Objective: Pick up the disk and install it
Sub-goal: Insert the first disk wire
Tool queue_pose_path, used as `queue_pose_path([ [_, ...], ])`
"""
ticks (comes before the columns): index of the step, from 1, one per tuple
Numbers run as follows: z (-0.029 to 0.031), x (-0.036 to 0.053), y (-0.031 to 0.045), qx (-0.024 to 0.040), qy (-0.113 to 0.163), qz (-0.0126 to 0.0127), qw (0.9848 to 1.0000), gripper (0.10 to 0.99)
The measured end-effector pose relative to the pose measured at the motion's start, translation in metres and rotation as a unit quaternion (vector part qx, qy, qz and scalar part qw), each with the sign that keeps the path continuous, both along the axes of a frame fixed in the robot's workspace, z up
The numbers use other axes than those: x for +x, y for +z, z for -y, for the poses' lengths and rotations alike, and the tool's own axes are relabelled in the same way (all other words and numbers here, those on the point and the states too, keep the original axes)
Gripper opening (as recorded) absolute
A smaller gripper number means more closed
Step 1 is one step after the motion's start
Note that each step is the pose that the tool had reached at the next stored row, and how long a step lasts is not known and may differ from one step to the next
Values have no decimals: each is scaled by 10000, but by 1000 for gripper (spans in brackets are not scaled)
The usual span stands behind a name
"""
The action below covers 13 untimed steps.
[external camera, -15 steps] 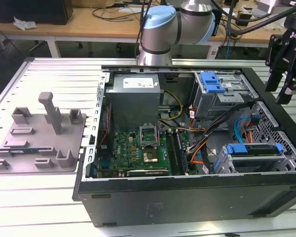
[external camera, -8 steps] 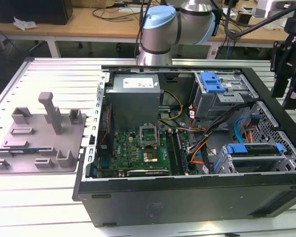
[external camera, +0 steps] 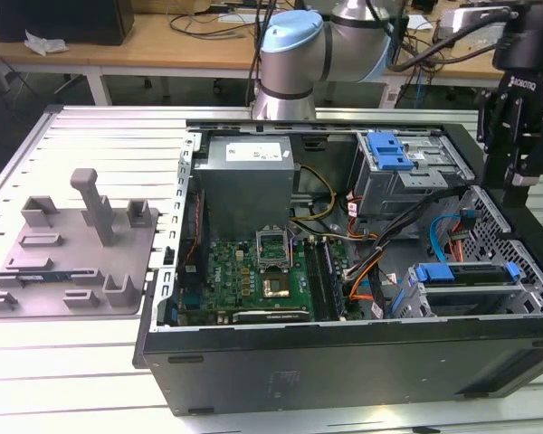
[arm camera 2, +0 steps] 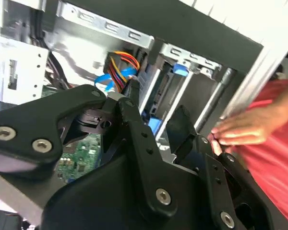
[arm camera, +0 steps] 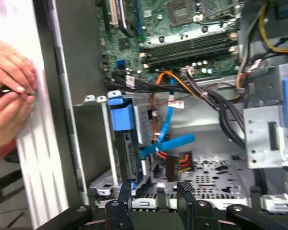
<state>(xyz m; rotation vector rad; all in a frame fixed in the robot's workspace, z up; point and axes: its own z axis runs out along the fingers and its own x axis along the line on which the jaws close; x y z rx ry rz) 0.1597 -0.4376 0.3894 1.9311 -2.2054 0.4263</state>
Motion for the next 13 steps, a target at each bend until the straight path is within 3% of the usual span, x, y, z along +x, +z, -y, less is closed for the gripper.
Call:
queue_pose_path([
  [2,-41,-21,-12,-107,0,0,9999,502],
  [6,-134,-31,-70,-192,-4,-5,9998,486],
  [7,-143,-32,-80,-196,-7,-9,9998,420],
  [8,-155,-31,-92,-199,-10,-16,9998,420],
  [10,-163,-31,-104,-199,-12,-24,9998,290],
  [13,-172,-30,-124,-200,-73,-35,9998,290],
])
